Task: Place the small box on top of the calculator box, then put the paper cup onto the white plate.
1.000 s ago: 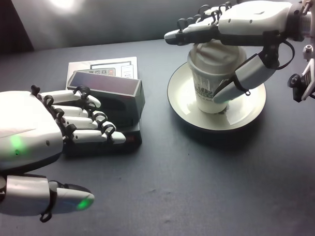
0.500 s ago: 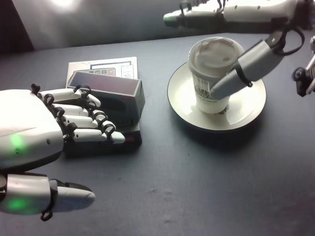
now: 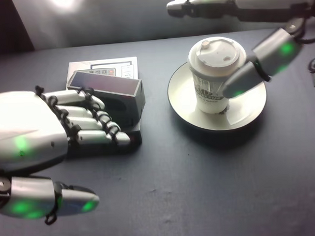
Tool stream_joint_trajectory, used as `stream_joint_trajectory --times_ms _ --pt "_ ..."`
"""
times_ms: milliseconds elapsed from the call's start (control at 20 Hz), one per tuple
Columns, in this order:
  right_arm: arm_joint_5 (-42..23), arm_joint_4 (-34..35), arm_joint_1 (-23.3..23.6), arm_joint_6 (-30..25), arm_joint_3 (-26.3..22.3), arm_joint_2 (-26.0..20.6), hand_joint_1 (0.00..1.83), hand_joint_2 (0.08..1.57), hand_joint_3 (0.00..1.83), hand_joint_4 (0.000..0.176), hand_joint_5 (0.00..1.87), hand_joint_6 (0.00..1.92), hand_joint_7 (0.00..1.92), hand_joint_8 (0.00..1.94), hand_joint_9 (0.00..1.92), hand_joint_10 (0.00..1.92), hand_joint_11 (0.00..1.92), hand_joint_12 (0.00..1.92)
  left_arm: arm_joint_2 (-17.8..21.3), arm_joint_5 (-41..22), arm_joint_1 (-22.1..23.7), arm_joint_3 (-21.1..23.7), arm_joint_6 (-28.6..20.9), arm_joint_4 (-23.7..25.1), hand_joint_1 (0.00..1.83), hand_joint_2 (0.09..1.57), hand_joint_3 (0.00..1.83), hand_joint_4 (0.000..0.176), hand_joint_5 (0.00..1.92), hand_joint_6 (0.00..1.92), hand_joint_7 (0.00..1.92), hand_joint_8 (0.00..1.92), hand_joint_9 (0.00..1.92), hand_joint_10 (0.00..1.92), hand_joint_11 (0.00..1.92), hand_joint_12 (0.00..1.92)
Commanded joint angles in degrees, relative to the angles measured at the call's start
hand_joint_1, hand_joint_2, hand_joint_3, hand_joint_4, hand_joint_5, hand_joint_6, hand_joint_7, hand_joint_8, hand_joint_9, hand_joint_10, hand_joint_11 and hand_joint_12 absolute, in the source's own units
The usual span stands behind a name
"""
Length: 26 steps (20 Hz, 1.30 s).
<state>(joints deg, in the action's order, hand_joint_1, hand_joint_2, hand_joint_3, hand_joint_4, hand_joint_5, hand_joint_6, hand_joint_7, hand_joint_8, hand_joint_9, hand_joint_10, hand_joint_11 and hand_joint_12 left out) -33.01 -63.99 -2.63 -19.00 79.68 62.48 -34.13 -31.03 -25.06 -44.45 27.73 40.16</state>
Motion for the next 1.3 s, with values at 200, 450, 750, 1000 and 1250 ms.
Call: stream_joint_trajectory --times_ms 200,450,750,1000,1250 --pt "-3.4 2.7 0.9 -0.4 -6.5 -7.8 0.65 0.81 0.00 0.000 0.00 0.00 0.00 0.00 0.00 0.00 0.00 0.00 0.3 -4.5 1.4 -0.2 -0.5 -1.7 0.00 1.33 0.00 0.000 0.30 0.00 0.32 0.00 0.28 0.00 0.00 0.50" --pt "-4.7 -2.4 0.8 -0.5 -12.7 -14.7 0.66 0.80 0.00 0.000 0.00 0.00 0.00 0.00 0.00 0.00 0.00 0.00 0.3 -4.4 1.6 0.3 -0.6 -1.7 0.00 1.33 0.00 0.000 0.28 0.00 0.31 0.00 0.27 0.00 0.00 0.43" --pt "-7.7 -5.1 -0.7 -0.5 -19.0 -21.0 0.69 0.83 0.01 0.000 0.00 0.00 0.00 0.00 0.00 0.00 0.00 0.00 0.3 -4.5 1.8 0.3 -0.9 -1.8 0.00 1.33 0.00 0.000 0.28 0.01 0.29 0.00 0.25 0.00 0.00 0.43" --pt "-8.0 -6.2 -2.0 -1.2 -22.8 -24.5 0.74 0.83 0.00 0.000 0.00 0.00 0.00 0.00 0.00 0.00 0.00 0.00 0.3 -4.7 1.8 0.4 -1.2 -1.9 0.00 1.33 0.00 0.000 0.30 0.01 0.32 0.01 0.28 0.01 0.00 0.46" --pt "-8.0 -6.2 -2.0 -2.7 -23.0 -24.5 0.72 0.83 0.00 0.000 0.00 0.00 0.00 0.00 0.00 0.00 0.00 0.00 0.3 -4.6 2.0 0.3 -1.2 -2.0 0.00 1.34 0.00 0.000 0.29 0.00 0.31 0.00 0.28 0.00 0.00 0.47"
